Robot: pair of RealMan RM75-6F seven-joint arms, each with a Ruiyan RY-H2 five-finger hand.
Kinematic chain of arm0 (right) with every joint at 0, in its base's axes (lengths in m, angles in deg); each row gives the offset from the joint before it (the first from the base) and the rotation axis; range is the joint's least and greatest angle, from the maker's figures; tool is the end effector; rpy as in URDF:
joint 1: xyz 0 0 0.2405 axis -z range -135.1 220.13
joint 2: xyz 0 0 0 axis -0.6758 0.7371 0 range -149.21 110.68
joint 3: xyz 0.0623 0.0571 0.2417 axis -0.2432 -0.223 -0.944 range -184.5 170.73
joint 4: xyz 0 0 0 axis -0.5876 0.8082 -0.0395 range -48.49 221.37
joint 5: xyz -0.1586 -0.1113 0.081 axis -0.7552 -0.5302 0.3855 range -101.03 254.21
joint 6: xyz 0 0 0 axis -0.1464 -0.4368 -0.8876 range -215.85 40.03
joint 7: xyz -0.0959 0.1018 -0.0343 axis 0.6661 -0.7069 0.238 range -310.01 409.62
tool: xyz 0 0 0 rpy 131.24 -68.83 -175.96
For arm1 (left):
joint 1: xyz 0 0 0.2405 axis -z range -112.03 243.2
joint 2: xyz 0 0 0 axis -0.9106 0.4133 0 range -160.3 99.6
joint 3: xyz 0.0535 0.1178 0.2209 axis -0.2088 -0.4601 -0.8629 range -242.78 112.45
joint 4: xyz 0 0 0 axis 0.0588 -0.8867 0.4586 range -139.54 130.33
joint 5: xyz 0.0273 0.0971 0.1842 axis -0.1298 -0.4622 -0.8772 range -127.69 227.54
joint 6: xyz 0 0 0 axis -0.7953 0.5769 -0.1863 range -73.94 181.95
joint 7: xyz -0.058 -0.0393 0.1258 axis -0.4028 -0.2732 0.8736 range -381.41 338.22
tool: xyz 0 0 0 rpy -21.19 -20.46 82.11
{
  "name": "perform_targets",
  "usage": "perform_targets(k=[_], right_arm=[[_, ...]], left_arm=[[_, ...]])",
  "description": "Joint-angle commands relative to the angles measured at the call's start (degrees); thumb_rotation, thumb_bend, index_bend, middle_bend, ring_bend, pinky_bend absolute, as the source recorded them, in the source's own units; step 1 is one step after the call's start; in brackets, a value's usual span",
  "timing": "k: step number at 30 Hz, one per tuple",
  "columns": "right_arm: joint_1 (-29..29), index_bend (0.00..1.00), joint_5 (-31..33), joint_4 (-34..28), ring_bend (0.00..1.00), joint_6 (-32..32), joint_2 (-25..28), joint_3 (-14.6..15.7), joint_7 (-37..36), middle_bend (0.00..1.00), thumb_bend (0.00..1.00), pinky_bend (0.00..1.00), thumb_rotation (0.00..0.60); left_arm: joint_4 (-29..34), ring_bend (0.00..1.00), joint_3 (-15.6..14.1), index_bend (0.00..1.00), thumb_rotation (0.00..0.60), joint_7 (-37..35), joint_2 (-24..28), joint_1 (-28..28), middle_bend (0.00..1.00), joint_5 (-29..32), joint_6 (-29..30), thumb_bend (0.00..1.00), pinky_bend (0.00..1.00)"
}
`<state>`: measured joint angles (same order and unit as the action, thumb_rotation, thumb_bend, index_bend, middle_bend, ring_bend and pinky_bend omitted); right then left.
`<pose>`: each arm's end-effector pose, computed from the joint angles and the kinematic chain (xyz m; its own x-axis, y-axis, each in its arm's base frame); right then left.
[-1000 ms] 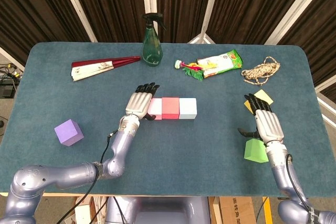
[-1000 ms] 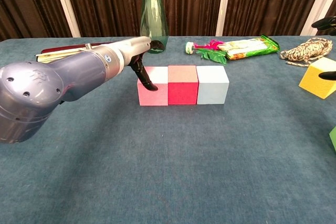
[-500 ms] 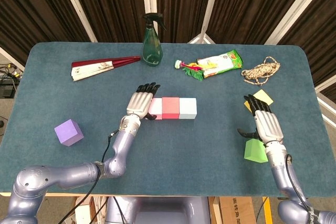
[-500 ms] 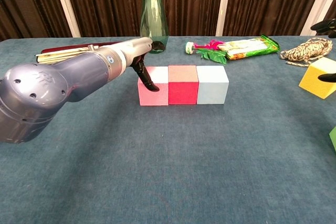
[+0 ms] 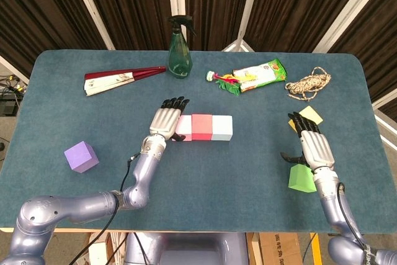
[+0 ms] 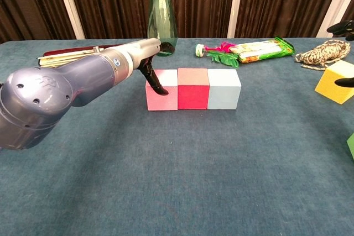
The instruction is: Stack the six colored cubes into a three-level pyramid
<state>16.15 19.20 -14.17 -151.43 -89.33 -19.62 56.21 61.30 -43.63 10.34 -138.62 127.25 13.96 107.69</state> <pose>-0.2328 -0.3031 0.0975 0.1286 -0.1994 0.9714 -0.9900 0.0315 0.1375 -0.0496 0.4044 -0.0848 0.3328 0.2873 0.8982 0.9365 -0.2127 -0.2790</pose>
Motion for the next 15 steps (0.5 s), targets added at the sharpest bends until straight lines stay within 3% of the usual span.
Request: perform_targets(k=[1, 15], right_arm=[[0.0, 0.0, 0.0, 0.0, 0.0, 0.0, 0.0, 0.0, 0.0, 0.0, 0.26, 0.0, 0.6], [-0.1, 0.0, 0.2, 0.3, 0.0, 0.1, -0.1, 0.0, 0.1, 0.0, 0.26, 0.0, 0.6]], left_arm=[[-0.1, 0.0, 0.0, 0.0, 0.6, 0.0, 0.0, 0.0, 0.0, 0.0, -0.1, 0.24, 0.0], [-1.1, 0.0, -0.1, 0.0, 0.6, -0.1, -0.4, 0.0, 0.0, 0.3, -0.8, 0.24, 0.0]])
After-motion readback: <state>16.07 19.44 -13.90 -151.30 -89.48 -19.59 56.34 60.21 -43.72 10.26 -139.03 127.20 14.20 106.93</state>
